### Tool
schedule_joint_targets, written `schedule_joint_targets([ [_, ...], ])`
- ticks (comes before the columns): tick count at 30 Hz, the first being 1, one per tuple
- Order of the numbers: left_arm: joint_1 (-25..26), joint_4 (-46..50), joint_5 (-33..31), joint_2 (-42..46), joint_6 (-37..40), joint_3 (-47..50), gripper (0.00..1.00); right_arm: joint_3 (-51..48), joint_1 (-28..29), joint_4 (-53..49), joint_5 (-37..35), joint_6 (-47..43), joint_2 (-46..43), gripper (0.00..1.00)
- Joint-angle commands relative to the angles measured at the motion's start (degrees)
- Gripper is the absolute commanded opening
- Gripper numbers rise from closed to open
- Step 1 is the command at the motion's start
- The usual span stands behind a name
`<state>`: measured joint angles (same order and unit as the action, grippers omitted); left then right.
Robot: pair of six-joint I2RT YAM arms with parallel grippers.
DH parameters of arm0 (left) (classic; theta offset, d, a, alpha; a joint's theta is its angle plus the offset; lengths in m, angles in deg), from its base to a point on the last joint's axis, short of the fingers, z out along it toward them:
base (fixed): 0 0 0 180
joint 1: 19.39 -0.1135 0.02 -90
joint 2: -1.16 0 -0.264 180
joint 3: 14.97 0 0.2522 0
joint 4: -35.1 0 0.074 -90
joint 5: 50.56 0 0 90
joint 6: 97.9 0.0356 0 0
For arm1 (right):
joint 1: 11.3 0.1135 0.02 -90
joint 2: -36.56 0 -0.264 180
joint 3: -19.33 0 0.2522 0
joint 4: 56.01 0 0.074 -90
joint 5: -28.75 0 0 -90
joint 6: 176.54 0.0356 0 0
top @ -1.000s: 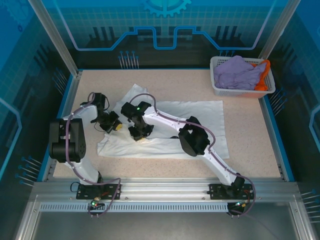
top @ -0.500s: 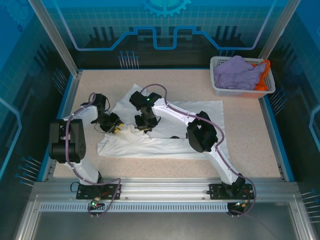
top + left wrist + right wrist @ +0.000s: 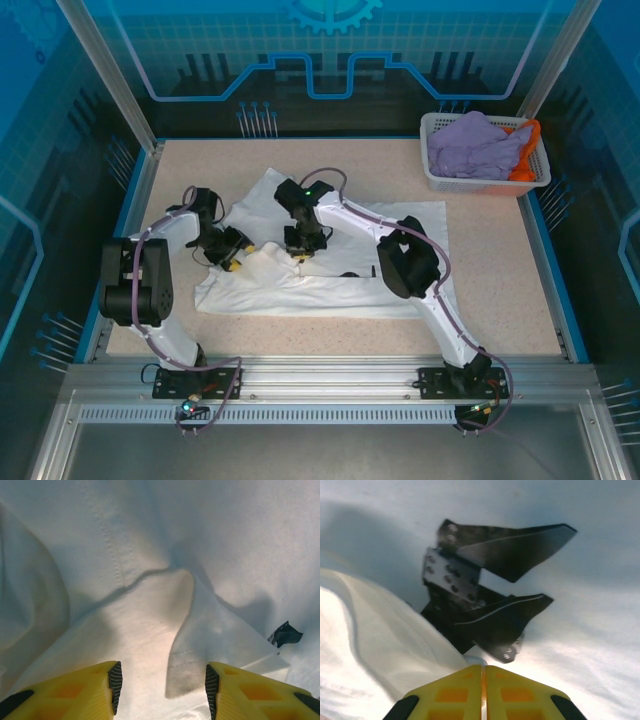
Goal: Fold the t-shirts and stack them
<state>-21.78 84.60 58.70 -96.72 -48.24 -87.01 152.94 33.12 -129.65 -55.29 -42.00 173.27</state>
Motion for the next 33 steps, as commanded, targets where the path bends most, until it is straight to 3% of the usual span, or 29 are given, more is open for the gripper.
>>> schedule_joint_targets([
  [1,0.24,0.77,-0.04,-0.53,-0.03,-0.41,0.51,-1.02,-0.78,0.19,1.95,1.73,0.37,0.09],
  [13,0.37,-3.01,4.84,-5.36,-4.06,-5.04,0.48,-0.94,-0.74,0.22,2.39,1.46,0.14,0.10],
  [17,0.35,-3.36,4.71,-6.64,-4.61,-6.38,0.34,-0.85,-0.79,-0.11,2.37,1.52,-0.03,0.10],
  [23,0.22,-2.61,3.57,-8.26,-4.01,-8.74,0.03,-0.15,-1.09,-1.46,2.26,2.32,0.08,0.11],
  [33,-0.64,-0.34,0.58,-10.49,-3.34,-13.57,0.00,-0.56,-3.20,-2.52,2.66,7.16,-0.89,0.16],
])
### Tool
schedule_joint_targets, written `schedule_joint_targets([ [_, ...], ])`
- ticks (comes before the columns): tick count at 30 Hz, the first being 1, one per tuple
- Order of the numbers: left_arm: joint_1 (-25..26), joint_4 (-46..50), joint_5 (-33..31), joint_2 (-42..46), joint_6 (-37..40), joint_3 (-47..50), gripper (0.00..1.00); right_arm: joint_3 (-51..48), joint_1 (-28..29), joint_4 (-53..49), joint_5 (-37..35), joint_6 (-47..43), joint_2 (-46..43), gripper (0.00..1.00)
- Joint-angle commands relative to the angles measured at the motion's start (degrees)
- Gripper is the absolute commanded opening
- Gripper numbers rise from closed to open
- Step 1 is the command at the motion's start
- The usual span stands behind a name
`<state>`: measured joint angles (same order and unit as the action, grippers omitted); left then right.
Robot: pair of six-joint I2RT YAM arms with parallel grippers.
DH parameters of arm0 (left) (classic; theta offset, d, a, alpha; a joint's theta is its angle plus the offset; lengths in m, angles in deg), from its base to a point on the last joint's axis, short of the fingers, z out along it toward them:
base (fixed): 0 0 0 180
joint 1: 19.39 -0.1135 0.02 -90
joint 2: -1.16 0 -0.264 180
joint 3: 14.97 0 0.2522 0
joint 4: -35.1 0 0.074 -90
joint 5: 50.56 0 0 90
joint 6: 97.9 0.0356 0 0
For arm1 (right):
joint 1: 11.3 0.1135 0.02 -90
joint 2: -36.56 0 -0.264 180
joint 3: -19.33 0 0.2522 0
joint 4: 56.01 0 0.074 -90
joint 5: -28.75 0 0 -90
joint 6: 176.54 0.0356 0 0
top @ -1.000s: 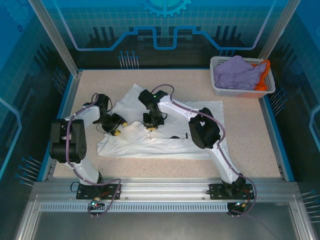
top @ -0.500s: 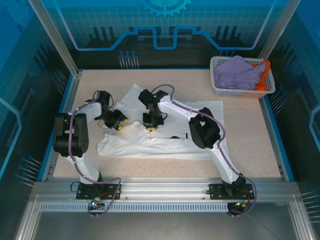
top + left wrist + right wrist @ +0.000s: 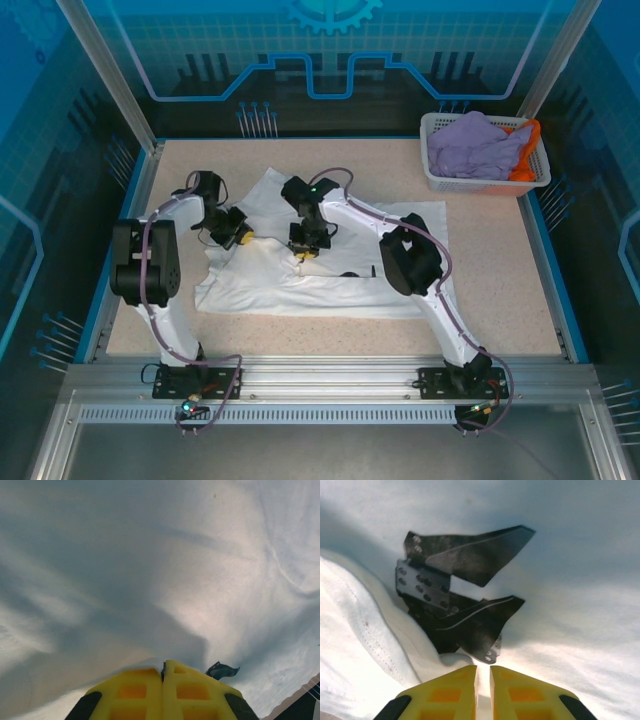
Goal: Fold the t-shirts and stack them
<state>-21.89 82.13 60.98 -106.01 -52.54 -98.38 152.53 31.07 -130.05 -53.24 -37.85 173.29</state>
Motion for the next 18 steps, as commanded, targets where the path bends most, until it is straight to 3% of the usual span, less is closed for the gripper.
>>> schedule_joint_targets([
  [1,-0.58,2.29,-2.25,-1.40,1.00,-2.64,0.00,-0.38,-1.43,-2.05,0.68,3.93,-1.10,0.16],
  [6,-1.28,2.40,-2.99,-2.98,0.20,-4.02,0.07,-3.62,-3.80,1.05,2.89,9.01,-2.28,0.15],
  [10,-1.46,3.56,-3.24,-3.59,-0.32,-5.46,0.53,-2.68,-5.30,1.49,2.93,9.70,-2.72,0.15],
  [13,-1.89,4.63,-5.44,-0.93,-0.28,-4.86,0.76,-2.72,-5.50,0.32,-0.96,8.74,-5.34,0.21],
  [16,-2.25,6.25,-9.85,5.20,0.41,-3.61,0.80,-8.58,-4.29,6.92,-2.72,6.40,-10.87,0.24],
  [18,-2.16,7.48,-12.20,9.97,1.50,-3.03,0.80,-13.06,-3.14,12.97,0.02,4.84,-13.81,0.24],
])
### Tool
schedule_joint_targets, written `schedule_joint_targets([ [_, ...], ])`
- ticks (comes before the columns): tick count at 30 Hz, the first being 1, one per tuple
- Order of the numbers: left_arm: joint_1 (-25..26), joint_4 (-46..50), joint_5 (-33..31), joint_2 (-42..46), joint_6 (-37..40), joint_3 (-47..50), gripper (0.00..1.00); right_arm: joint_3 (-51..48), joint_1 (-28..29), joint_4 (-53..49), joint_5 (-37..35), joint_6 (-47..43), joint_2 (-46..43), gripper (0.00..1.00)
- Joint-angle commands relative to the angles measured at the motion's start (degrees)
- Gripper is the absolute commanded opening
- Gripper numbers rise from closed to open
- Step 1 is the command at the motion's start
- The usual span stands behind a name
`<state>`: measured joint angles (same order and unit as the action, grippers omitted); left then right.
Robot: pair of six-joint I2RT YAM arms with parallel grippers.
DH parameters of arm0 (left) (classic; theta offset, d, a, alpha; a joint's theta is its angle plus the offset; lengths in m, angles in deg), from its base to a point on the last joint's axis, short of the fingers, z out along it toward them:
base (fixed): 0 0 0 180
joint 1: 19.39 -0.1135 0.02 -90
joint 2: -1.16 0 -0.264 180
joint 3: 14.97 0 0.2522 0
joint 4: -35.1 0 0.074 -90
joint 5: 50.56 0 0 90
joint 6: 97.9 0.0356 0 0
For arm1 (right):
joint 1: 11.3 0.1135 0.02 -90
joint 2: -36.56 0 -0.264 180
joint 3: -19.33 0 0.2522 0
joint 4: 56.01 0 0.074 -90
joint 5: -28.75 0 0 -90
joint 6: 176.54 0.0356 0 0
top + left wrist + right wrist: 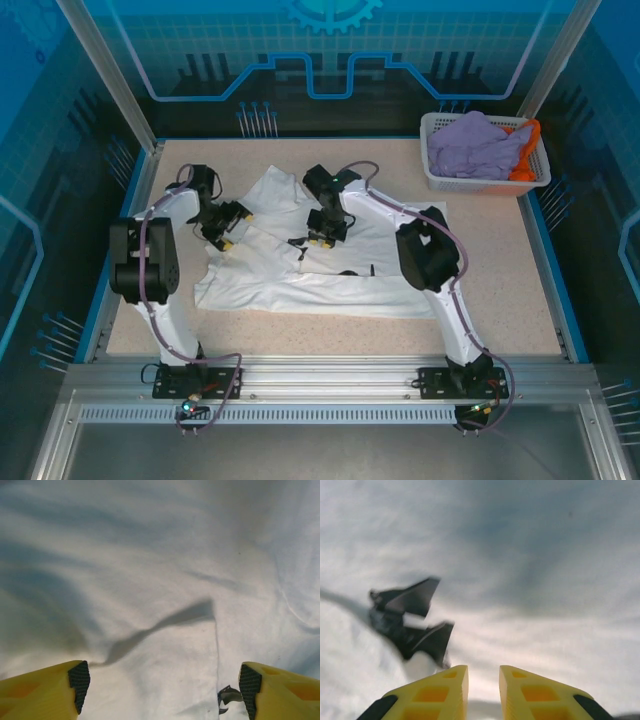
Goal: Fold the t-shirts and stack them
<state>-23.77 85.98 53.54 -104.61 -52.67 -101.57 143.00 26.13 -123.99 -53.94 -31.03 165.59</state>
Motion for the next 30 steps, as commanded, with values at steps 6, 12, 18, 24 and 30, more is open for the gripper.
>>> schedule_joint_targets([
  [6,2.83,3.27,-0.36,16.29,3.55,5.32,0.40,-2.09,5.61,8.02,6.76,-4.50,-3.18,0.23],
  [12,7.28,-6.13,5.37,14.30,0.54,17.29,0.31,10.54,5.51,0.56,9.76,-6.92,8.40,0.21],
  [18,6.63,-6.49,-3.05,9.05,3.49,23.30,0.32,14.18,2.69,-4.15,7.06,-5.79,14.45,0.21],
  [24,3.24,-5.70,-3.10,11.10,4.75,23.95,0.51,14.98,-0.07,-3.01,4.56,-7.28,10.25,0.33],
  [30,3.32,1.52,-1.72,16.40,6.10,15.50,0.84,8.99,-0.07,0.67,2.84,-11.07,-0.92,0.46],
])
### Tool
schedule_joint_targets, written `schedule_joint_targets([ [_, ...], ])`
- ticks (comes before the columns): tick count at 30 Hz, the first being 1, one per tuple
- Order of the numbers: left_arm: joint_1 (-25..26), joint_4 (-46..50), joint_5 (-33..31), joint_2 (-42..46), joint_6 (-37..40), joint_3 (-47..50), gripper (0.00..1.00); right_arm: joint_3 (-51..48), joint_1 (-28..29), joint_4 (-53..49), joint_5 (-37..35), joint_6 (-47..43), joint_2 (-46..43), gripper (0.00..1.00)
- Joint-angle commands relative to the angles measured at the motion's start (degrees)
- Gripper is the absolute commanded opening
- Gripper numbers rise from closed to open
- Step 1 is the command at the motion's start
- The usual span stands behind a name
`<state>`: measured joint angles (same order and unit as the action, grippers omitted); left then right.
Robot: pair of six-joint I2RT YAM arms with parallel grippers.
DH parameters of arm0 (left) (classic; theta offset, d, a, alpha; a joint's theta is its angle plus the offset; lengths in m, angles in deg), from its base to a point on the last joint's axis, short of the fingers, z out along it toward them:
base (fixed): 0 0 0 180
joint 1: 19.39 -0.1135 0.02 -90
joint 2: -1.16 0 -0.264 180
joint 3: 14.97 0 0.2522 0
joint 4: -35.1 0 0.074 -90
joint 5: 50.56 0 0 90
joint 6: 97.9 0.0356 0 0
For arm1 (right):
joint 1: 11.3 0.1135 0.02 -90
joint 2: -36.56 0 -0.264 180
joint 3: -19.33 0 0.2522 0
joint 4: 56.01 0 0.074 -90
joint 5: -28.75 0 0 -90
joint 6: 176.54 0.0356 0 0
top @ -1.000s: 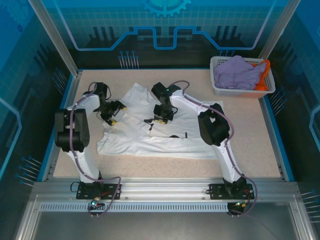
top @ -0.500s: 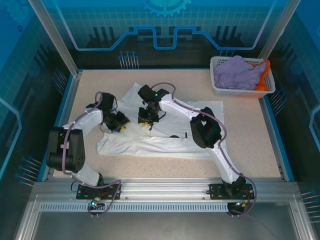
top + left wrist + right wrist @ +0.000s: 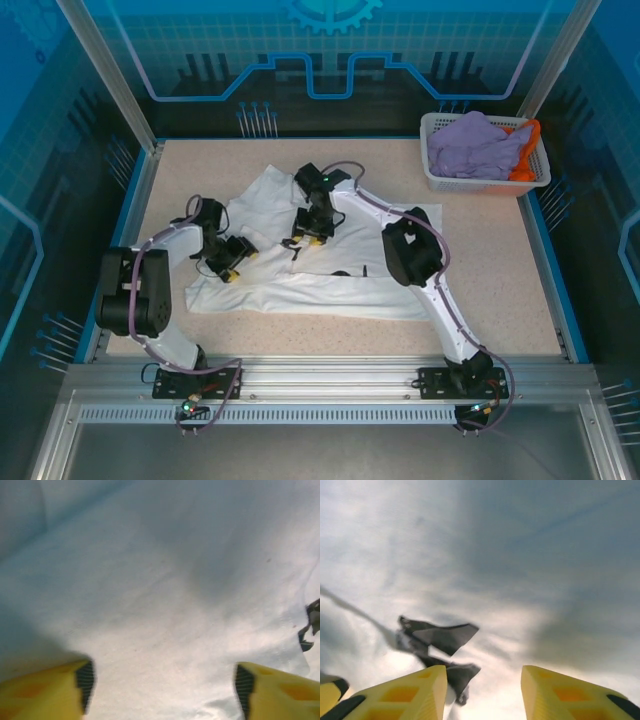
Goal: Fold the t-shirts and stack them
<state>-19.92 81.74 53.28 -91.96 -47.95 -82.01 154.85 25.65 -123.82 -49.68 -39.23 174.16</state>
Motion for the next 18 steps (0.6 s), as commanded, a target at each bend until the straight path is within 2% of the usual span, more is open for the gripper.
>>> schedule_joint_targets([
  [1,-0.44,6.99,-1.16,5.04,1.38,-5.11,0.86,-6.18,0.49,1.76,-1.70,-3.43,-12.35,0.47],
  [3,0.28,9.83,-1.14,8.52,1.37,-6.47,0.86,-16.77,0.42,5.18,-1.66,-4.64,-19.80,0.47],
  [6,2.61,11.79,-0.28,12.69,0.91,-4.40,0.81,-32.26,-0.33,9.04,-0.13,-5.58,-30.13,0.50],
  [10,7.17,9.74,2.41,15.05,-3.01,4.74,0.64,-49.64,-2.36,9.50,3.50,-8.09,-39.40,0.50],
  [13,7.90,6.43,2.35,14.99,-6.45,12.61,0.61,-60.14,-3.68,10.41,3.05,-8.66,-44.47,0.50],
  [18,7.64,4.87,-6.08,14.99,-9.42,19.33,0.60,-74.01,-7.62,15.05,2.57,-7.06,-48.21,0.50],
])
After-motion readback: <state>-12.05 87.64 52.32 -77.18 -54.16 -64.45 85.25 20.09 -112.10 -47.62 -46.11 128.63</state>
